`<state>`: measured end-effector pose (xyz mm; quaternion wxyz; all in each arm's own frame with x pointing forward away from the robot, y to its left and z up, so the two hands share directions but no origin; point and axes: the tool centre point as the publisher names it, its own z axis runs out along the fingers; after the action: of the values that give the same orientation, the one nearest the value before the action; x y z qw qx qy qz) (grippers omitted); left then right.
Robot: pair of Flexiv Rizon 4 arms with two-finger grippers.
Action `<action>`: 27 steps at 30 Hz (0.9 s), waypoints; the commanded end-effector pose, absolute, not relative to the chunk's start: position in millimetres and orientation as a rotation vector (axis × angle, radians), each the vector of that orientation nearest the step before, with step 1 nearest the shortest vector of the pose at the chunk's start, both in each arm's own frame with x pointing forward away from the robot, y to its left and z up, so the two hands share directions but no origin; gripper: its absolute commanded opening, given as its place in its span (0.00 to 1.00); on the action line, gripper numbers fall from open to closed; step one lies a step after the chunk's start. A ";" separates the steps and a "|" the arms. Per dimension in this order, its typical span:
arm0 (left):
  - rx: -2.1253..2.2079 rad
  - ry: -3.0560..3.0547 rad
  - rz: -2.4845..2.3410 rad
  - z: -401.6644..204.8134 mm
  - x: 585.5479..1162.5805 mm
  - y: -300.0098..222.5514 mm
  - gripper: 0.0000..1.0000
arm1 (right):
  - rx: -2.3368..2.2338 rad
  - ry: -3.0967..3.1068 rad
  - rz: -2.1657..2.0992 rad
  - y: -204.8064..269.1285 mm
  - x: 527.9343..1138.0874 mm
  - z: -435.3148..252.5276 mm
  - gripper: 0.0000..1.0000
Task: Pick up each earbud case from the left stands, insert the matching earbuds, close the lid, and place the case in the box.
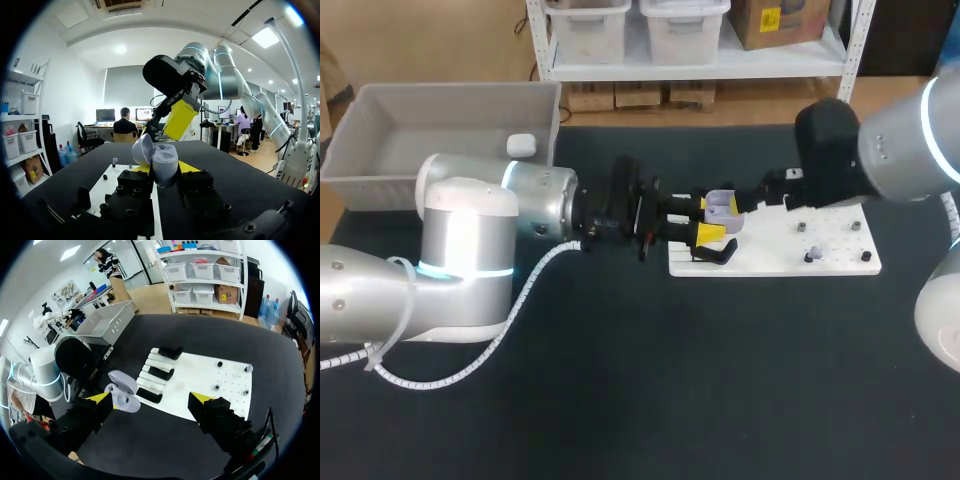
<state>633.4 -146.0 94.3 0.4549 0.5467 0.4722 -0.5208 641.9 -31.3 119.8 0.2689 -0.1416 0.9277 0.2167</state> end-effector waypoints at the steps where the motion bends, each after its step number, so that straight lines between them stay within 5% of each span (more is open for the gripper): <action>1: 1.345 1.163 -1.281 93.7 632.7 -145.5 0.00 | -0.405 2.464 0.521 -36.6 637.8 134.6 1.00; 27: 1.355 1.119 -1.223 91.9 628.7 -144.5 0.00 | -0.525 2.701 0.037 -137.5 689.2 137.1 1.00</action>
<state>630.5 -144.5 91.7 0.4774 0.5564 0.4573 -0.5034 676.7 -137.1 133.6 0.2248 -0.1873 0.9560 0.0225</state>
